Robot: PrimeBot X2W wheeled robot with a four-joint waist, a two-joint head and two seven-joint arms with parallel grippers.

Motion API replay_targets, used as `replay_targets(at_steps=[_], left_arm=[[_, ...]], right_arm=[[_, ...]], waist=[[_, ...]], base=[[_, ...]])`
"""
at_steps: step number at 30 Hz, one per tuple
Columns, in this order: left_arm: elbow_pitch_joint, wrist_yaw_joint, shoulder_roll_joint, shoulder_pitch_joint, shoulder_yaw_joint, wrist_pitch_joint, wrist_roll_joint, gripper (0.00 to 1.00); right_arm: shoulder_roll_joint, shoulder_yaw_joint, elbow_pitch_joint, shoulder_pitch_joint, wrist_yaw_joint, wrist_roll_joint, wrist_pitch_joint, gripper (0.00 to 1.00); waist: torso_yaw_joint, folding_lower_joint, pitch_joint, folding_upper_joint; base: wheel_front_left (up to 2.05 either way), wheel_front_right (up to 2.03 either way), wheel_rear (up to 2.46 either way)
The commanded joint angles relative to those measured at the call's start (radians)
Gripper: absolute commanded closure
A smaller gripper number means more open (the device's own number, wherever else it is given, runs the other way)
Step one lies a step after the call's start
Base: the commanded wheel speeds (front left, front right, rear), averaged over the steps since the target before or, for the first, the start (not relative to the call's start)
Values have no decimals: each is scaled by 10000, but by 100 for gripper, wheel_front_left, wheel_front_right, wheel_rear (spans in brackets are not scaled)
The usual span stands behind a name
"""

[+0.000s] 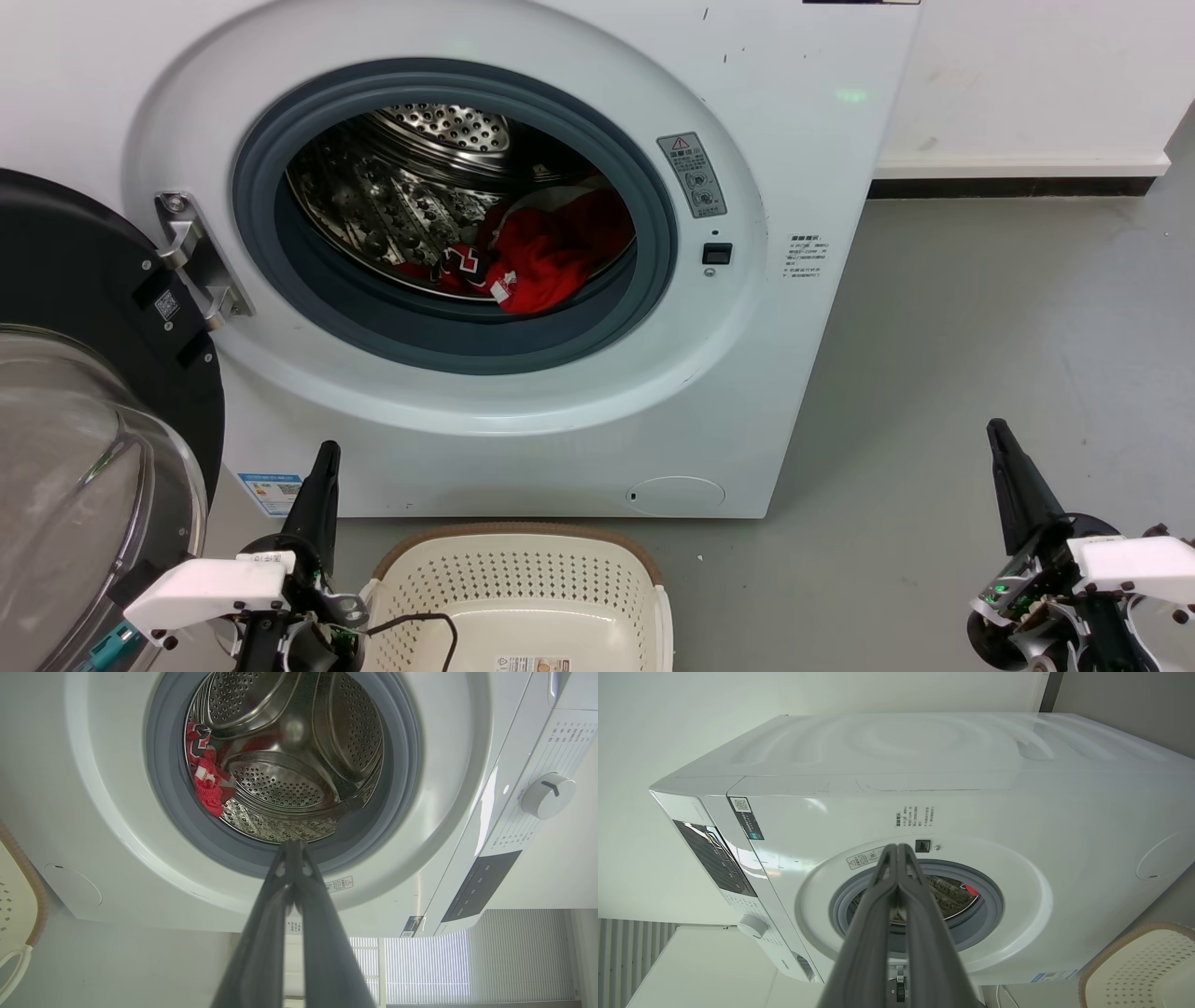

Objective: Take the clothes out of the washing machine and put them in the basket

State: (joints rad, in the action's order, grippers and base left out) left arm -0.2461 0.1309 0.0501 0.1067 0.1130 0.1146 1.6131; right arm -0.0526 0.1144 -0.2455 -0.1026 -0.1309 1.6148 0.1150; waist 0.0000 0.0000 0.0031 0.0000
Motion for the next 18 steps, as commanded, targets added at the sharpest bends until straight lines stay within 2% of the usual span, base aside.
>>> replay_targets(at_steps=[1, 18], left_arm=[[5, 23, 1, 61, 28, 18, 0, 100], [5, 23, 1, 61, 28, 18, 0, 100]], right_arm=[[36, 1, -12, -131, 3, -44, 8, 100], [36, -1, -12, -131, 3, -43, 7, 100]], waist=[[0, 0, 0, 0], [0, 0, 0, 0]], base=[[0, 0, 0], [0, 0, 0]])
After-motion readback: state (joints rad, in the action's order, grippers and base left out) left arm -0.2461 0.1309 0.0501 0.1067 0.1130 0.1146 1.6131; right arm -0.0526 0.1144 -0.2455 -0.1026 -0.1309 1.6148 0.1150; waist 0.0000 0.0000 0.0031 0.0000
